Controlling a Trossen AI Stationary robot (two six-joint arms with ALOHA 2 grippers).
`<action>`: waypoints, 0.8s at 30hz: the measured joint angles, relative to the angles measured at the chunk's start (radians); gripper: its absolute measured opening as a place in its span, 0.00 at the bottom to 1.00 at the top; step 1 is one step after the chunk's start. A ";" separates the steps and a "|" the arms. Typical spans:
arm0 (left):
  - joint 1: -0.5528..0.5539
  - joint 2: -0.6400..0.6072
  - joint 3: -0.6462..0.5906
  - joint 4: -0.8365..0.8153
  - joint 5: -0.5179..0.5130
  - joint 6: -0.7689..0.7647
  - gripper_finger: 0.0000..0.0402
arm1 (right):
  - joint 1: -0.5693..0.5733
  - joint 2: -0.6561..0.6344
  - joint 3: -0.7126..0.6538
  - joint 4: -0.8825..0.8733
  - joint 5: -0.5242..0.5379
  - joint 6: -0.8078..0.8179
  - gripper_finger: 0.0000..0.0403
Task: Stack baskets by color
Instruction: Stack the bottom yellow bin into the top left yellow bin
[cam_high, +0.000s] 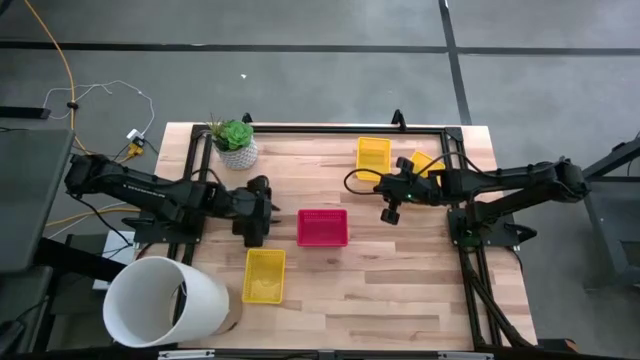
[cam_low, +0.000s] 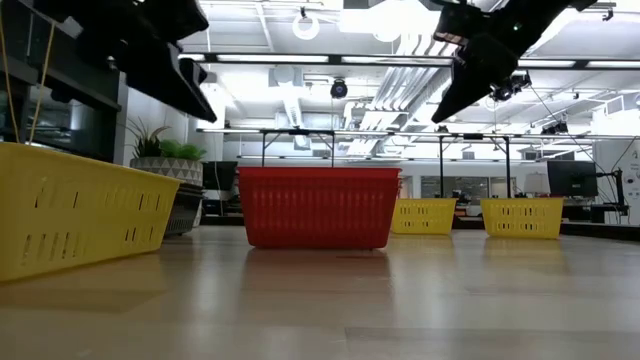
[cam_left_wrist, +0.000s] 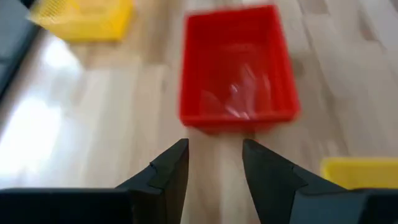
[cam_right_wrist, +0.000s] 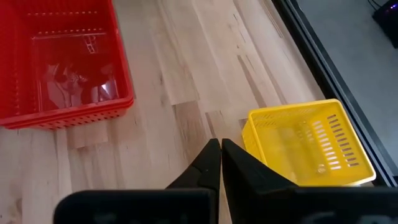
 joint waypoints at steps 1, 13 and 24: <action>0.000 0.003 0.010 -0.026 0.023 -0.005 0.35 | 0.000 0.000 0.000 0.001 0.000 -0.001 0.01; -0.080 0.074 0.072 -0.094 0.169 -0.085 0.35 | 0.000 0.000 0.000 0.002 -0.011 -0.011 0.00; -0.159 0.256 0.092 -0.113 0.142 -0.091 0.35 | 0.000 0.000 0.000 0.003 -0.014 0.002 0.00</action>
